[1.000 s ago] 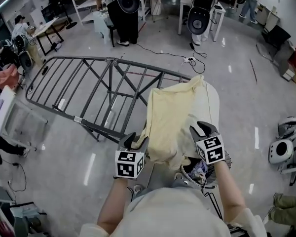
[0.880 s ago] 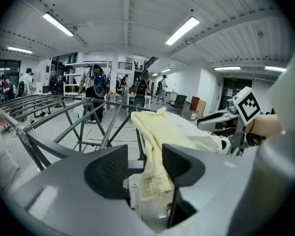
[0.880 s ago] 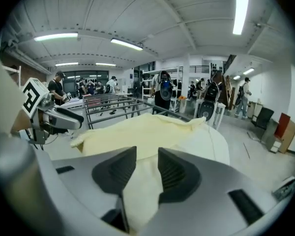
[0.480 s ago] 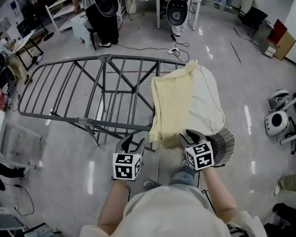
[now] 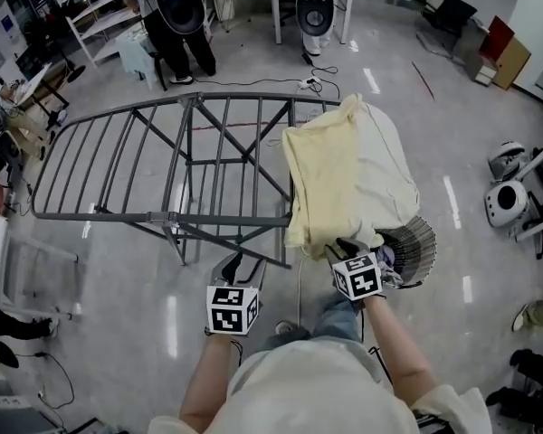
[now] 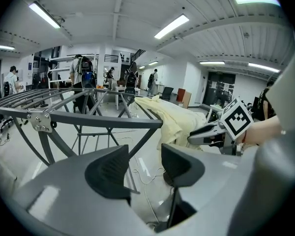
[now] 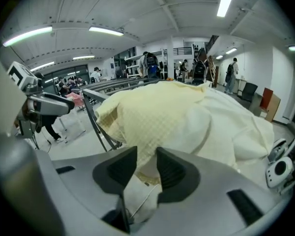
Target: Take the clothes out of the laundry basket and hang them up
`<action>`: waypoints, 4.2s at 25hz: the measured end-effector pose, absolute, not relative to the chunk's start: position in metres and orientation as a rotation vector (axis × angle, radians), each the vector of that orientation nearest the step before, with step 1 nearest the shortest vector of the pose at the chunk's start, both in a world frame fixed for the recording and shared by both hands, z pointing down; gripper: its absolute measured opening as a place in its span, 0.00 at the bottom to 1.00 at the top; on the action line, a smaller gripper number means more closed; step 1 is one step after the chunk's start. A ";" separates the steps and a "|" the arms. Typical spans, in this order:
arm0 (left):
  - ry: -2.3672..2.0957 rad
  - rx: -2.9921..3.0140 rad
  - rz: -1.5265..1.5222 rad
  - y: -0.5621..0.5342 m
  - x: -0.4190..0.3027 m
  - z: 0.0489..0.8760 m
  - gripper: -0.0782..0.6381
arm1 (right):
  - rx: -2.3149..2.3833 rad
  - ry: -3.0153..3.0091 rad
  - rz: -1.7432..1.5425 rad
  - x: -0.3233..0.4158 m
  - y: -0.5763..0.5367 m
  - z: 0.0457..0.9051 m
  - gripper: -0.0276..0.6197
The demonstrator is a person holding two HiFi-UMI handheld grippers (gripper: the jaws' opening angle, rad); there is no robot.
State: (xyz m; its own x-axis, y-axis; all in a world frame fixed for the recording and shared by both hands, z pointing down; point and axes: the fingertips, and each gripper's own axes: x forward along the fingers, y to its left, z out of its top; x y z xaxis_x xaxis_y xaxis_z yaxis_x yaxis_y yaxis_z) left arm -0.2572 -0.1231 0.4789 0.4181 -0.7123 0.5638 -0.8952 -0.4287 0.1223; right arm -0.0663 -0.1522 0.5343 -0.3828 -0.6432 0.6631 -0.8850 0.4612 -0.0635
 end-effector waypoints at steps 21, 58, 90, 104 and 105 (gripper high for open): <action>-1.074 2.448 0.607 -0.105 -0.227 0.464 0.51 | 1.138 -2.509 0.376 -0.169 -0.178 0.385 0.05; -1.536 2.427 0.934 -0.430 -0.418 0.383 0.13 | 1.207 -2.387 0.360 -0.214 -0.393 0.374 0.15; -1.652 2.338 1.062 -0.588 -0.479 0.395 0.13 | 1.260 -1.987 0.286 -0.090 -0.508 0.442 0.06; -1.786 2.207 1.172 -0.652 -0.527 0.396 0.13 | 1.422 -2.046 0.142 -0.122 -0.640 0.401 0.06; -1.800 2.188 1.180 -0.657 -0.532 0.398 0.13 | 1.425 -2.049 0.138 -0.127 -0.648 0.401 0.06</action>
